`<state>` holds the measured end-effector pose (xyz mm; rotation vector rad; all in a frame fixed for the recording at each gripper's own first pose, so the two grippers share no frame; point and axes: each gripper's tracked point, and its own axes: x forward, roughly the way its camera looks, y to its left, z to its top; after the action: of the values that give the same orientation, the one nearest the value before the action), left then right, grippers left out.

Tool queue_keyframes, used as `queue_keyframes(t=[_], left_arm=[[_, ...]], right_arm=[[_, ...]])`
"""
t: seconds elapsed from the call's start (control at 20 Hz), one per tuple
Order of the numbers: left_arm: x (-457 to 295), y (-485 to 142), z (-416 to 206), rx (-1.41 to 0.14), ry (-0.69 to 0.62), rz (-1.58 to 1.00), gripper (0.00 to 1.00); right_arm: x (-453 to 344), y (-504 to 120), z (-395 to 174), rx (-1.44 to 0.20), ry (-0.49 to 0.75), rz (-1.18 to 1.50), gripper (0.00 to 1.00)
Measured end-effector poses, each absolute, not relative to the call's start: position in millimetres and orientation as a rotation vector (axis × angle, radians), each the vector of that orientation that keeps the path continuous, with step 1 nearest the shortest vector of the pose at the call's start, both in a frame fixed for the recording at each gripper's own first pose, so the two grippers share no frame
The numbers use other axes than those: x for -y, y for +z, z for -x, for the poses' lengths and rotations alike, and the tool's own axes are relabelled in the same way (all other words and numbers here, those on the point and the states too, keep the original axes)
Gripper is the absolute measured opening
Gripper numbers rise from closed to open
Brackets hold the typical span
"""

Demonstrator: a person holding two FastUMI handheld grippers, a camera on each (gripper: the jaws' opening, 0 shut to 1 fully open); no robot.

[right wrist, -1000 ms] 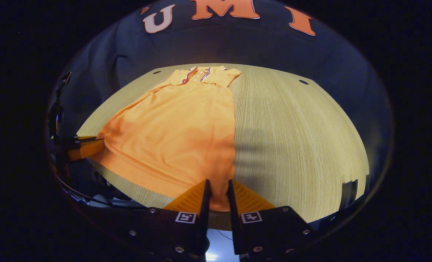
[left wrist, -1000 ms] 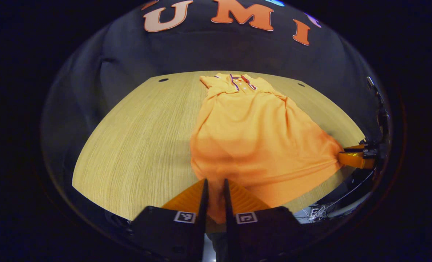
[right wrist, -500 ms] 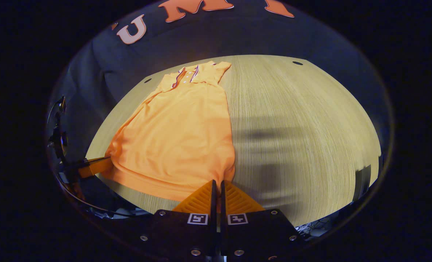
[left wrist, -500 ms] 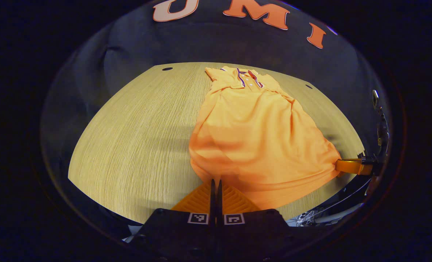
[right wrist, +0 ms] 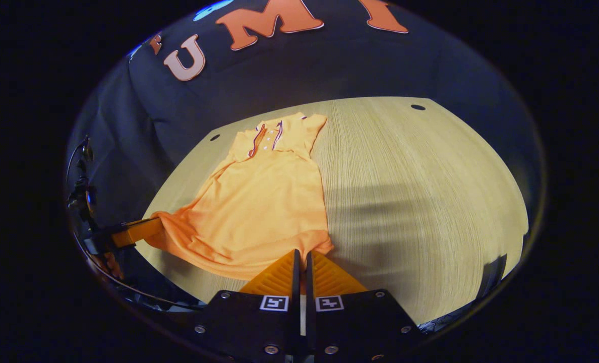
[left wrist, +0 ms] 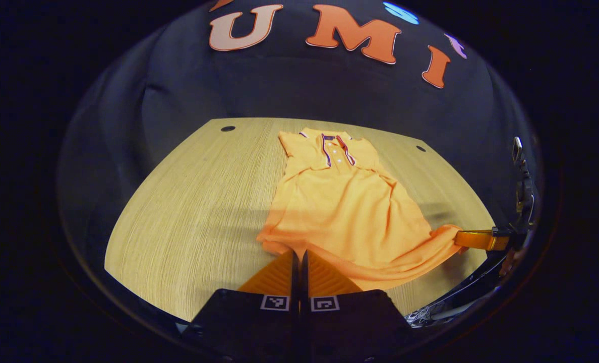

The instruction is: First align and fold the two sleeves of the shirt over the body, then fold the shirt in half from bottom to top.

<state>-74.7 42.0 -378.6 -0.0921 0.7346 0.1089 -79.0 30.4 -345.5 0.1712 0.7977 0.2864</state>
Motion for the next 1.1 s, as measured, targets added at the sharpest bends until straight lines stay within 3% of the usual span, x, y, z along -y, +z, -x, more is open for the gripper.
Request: queue_keyframes(t=[0.35,0.85,0.9,1.05,1.1], left_arm=[[-46,-365,31,-0.717,0.057,0.079,0.01],[-60,-391,31,-0.776,0.062,0.131,0.01],[-61,-391,32,-0.776,0.062,0.131,0.01],[-61,-393,37,-0.785,0.064,0.124,0.01],[-62,-393,38,-0.787,0.065,0.123,0.01]], right_arm=[[-34,-338,41,-0.786,0.249,-0.178,0.05],[-37,-398,100,-0.985,0.193,-0.19,0.05],[-36,-398,102,-0.983,0.19,-0.181,0.16],[-34,-400,105,-0.963,0.183,-0.142,0.63],[-35,-405,110,-0.978,0.188,-0.118,0.7]])
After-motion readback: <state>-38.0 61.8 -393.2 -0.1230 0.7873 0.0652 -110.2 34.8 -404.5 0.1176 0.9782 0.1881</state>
